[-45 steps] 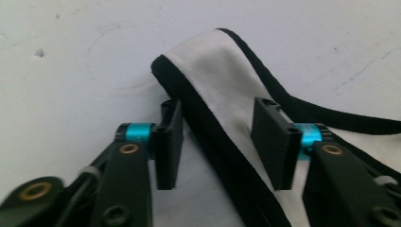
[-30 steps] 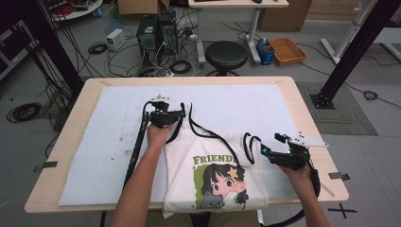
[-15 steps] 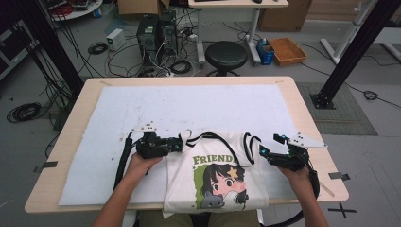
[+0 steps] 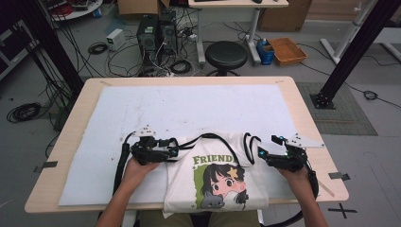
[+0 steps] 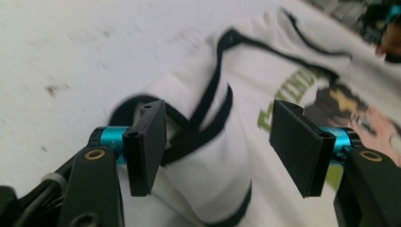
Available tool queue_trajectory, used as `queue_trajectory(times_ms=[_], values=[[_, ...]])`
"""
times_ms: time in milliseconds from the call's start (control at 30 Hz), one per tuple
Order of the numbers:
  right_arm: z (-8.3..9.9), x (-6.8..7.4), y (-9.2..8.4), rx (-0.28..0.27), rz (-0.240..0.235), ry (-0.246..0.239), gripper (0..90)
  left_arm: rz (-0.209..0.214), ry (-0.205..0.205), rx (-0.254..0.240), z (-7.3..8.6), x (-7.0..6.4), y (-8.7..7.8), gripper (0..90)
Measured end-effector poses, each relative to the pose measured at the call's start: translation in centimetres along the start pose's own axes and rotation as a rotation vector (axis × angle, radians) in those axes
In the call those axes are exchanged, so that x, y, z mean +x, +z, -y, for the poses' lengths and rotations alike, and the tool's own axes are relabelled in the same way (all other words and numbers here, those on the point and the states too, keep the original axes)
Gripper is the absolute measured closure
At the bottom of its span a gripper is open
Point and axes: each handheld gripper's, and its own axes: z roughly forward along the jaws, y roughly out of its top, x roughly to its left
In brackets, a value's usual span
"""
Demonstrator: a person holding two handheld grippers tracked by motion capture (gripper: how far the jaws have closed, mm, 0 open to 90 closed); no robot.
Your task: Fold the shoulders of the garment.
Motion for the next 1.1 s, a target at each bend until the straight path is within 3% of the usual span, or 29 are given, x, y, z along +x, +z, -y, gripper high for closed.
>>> queue_trajectory(times_ms=[67,133,233,267,333,400,467,500,533,567,633,733,833,900,1033,1100], values=[[0.0,0.1,0.1,0.010,-0.007,0.000,20.9,-0.041,-0.027,0.057,0.2,0.0,0.2,37.2],[0.0,0.2,0.2,0.014,-0.011,-0.014,20.9,-0.054,-0.043,0.085,0.4,0.3,0.3,39.0],[0.0,0.3,0.3,0.021,-0.016,-0.014,20.9,-0.046,-0.061,0.107,0.6,0.5,0.2,58.4],[0.1,0.3,0.4,0.020,-0.018,-0.019,20.9,-0.043,-0.061,0.111,0.6,0.5,0.2,74.1],[0.1,0.3,0.4,0.025,-0.018,-0.019,20.9,-0.018,-0.045,0.095,0.5,0.4,0.2,80.4],[0.1,0.2,0.4,0.025,-0.019,-0.022,20.9,0.019,-0.023,0.035,0.2,0.0,-0.1,83.7],[0.1,0.2,0.4,0.030,-0.016,-0.023,20.9,0.076,0.032,-0.004,-0.2,-0.6,-0.3,83.3],[0.2,0.2,0.5,0.033,-0.017,-0.021,20.9,0.125,0.083,-0.025,-0.4,-1.2,-0.3,82.4],[0.2,0.2,0.5,0.039,-0.018,-0.021,20.9,0.159,0.116,-0.037,-0.6,-1.7,-0.2,75.1],[0.3,0.2,0.6,0.046,-0.019,-0.022,20.9,0.178,0.124,-0.038,-0.7,-2.0,-0.1,61.8],[0.3,0.3,0.7,0.055,-0.024,-0.030,20.9,0.211,0.119,-0.057,-0.9,-2.5,0.1,47.7],[0.3,0.5,0.7,0.059,-0.030,-0.038,20.9,0.183,0.070,-0.117,-0.9,-2.3,-0.3,44.0],[0.3,0.9,0.6,0.062,-0.033,-0.046,21.0,0.130,0.028,-0.108,-0.5,-1.5,-0.7,41.0],[0.3,1.1,0.4,0.064,-0.033,-0.052,21.1,0.116,0.022,-0.081,-0.2,-1.6,-0.7,41.0],[0.2,1.4,-0.3,0.059,-0.037,-0.060,27.6,0.108,0.087,0.002,0.0,-3.0,0.6,41.1],[0.2,1.7,-0.7,0.067,-0.059,-0.070,38.2,0.091,0.121,0.065,0.2,-3.6,1.5,41.1]])
